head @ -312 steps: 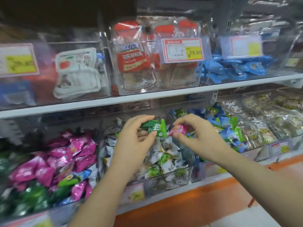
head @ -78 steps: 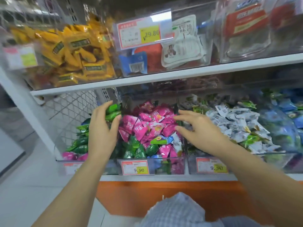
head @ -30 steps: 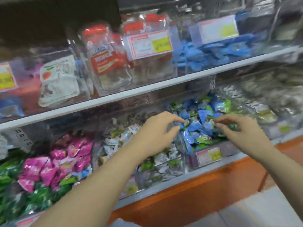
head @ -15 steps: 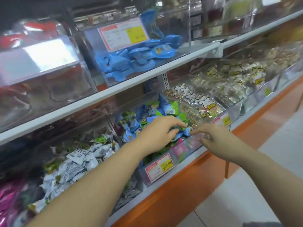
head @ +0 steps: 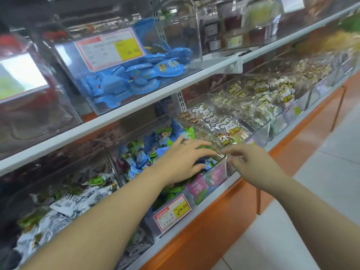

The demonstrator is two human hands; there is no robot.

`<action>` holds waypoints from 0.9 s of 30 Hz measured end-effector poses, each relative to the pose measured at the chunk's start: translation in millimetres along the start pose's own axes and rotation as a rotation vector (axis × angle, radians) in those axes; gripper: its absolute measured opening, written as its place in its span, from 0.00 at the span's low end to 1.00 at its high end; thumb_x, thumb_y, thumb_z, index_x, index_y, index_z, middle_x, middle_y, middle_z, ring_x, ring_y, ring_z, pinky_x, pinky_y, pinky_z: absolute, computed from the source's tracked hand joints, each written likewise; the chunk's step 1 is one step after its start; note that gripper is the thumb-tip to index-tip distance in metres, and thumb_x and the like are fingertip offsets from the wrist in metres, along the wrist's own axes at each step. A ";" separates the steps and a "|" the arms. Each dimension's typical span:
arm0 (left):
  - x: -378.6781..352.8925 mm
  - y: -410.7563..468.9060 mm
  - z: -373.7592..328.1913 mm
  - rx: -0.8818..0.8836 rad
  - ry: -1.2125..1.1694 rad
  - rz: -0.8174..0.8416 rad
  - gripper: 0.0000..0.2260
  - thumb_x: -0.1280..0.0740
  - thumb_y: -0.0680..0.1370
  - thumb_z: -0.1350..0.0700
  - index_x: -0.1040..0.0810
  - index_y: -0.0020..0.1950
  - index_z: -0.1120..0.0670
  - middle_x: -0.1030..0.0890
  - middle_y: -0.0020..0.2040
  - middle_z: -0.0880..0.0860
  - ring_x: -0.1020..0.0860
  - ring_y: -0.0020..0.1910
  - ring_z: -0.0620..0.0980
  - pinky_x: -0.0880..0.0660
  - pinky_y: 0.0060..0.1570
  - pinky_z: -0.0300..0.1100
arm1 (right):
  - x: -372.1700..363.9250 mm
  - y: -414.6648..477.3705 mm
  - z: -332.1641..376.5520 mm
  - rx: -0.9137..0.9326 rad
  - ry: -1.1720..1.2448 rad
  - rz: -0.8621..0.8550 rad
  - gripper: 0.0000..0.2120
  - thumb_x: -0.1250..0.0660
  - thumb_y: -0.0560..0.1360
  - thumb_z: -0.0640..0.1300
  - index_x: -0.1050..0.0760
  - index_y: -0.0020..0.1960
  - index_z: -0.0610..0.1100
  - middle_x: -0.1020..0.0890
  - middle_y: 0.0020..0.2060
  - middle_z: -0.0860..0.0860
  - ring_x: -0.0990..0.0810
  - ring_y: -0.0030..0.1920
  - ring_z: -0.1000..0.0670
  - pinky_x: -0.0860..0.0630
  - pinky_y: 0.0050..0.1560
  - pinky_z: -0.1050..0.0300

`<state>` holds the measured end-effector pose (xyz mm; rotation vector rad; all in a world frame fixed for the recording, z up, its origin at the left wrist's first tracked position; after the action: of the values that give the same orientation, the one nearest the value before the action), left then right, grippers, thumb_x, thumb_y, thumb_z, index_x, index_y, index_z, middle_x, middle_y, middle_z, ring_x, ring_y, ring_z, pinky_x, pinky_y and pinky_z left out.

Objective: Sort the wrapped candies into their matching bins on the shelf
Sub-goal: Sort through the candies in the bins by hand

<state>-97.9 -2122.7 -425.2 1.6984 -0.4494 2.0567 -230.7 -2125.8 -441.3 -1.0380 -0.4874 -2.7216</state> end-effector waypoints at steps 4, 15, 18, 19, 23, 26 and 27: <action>-1.7 13.7 -2.6 -0.024 -0.045 0.045 0.17 0.39 0.80 0.48 0.32 0.69 0.41 0.29 0.68 0.43 0.32 0.67 0.44 0.51 0.73 0.57 | 12.6 7.1 -4.2 -0.023 0.026 -0.099 0.15 0.39 0.77 0.38 0.20 0.56 0.51 0.21 0.57 0.51 0.24 0.56 0.52 0.35 0.48 0.64; -15.8 -11.6 23.0 -0.096 0.184 0.173 0.16 0.43 0.79 0.51 0.29 0.66 0.42 0.39 0.75 0.44 0.47 0.76 0.48 0.56 0.74 0.53 | -0.8 9.1 1.1 0.024 0.006 0.003 0.14 0.38 0.77 0.40 0.22 0.60 0.51 0.24 0.63 0.58 0.28 0.64 0.57 0.39 0.53 0.70; -16.3 -25.6 38.9 -0.039 0.172 0.194 0.13 0.42 0.79 0.49 0.24 0.60 0.42 0.35 0.73 0.41 0.49 0.76 0.47 0.56 0.74 0.50 | -1.5 8.2 0.6 0.033 0.010 -0.001 0.14 0.37 0.77 0.40 0.22 0.59 0.51 0.24 0.62 0.59 0.29 0.63 0.58 0.40 0.51 0.73; -16.2 -31.2 44.2 -0.022 0.159 0.190 0.13 0.43 0.79 0.48 0.23 0.59 0.42 0.34 0.72 0.41 0.48 0.76 0.47 0.55 0.73 0.50 | -2.0 7.4 0.4 0.034 0.008 0.001 0.13 0.37 0.77 0.40 0.22 0.59 0.51 0.25 0.62 0.60 0.29 0.63 0.58 0.40 0.52 0.74; -16.6 -53.5 59.9 0.068 0.104 0.202 0.16 0.47 0.78 0.42 0.24 0.59 0.39 0.34 0.71 0.38 0.47 0.76 0.45 0.53 0.72 0.48 | -2.9 6.1 1.2 0.037 0.006 0.003 0.13 0.37 0.78 0.40 0.22 0.60 0.51 0.25 0.63 0.59 0.29 0.64 0.58 0.40 0.55 0.71; -18.8 -61.5 56.5 0.111 0.027 0.252 0.12 0.42 0.79 0.42 0.24 0.60 0.36 0.38 0.73 0.37 0.49 0.76 0.43 0.59 0.73 0.51 | -2.3 6.5 1.7 0.026 0.007 0.002 0.13 0.37 0.77 0.41 0.22 0.59 0.51 0.25 0.63 0.58 0.29 0.64 0.57 0.40 0.53 0.71; -19.3 -61.8 53.6 0.124 -0.023 0.285 0.12 0.41 0.79 0.42 0.24 0.60 0.36 0.38 0.74 0.38 0.50 0.76 0.43 0.60 0.73 0.53 | -2.1 6.9 1.5 0.021 0.002 0.003 0.13 0.37 0.77 0.41 0.23 0.60 0.51 0.25 0.63 0.58 0.28 0.64 0.57 0.39 0.52 0.71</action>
<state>-17.7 -2099.5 -435.2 1.8192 -0.6137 2.3097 -226.2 -2131.6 -440.1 -1.0303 -0.5125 -2.7085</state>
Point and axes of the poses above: each hand's wrist, its own y-axis towards the middle knuckle, its own x-axis out of the back of the hand, z = x × y, the point moved 8 cm from there along y, towards the middle knuckle
